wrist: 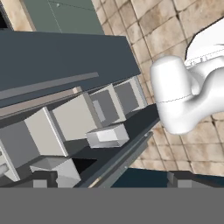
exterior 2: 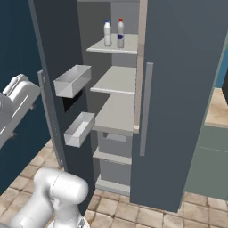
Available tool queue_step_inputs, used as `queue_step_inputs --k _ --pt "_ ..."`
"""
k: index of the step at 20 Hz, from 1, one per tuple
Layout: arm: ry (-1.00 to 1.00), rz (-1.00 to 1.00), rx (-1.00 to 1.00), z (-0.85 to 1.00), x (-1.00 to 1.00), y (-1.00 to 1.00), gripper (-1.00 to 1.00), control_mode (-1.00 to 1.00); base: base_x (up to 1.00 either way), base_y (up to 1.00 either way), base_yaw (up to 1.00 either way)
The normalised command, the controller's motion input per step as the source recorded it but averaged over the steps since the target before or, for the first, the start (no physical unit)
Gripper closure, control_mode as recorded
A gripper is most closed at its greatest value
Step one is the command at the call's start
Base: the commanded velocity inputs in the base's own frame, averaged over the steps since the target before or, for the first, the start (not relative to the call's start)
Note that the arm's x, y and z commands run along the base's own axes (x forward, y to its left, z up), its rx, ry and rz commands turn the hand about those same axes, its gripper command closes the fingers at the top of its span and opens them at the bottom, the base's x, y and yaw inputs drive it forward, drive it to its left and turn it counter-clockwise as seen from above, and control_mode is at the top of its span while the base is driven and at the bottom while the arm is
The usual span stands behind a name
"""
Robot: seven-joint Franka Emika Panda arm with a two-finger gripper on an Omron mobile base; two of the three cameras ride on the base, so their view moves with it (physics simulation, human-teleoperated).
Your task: Take the bottled waters from the counter and place them in the freezer to freeze. Close the freezer door after placing the bottles.
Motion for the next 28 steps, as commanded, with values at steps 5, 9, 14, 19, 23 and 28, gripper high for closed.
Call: queue_step_inputs --k 5,9,14,19,23,28 --pt "0.00 0.00 0.00 0.00 0.00 0.00 -1.00 1.00 0.43 0.00 -0.09" --pt "0.00 0.00 0.00 0.00 0.00 0.00 -1.00 1.00 0.14 0.00 -0.03" --pt "0.00 0.00 0.00 0.00 0.00 0.00 -1.00 1.00 0.00 0.40 0.00" --pt "0.00 0.00 0.00 0.00 0.00 0.00 -1.00 1.00 0.07 0.61 0.00" --pt "0.00 0.00 0.00 0.00 0.00 0.00 -1.00 1.00 0.04 0.03 0.00" --pt "0.00 0.00 0.00 0.00 0.00 0.00 -1.00 -1.00 0.00 0.00 0.00"
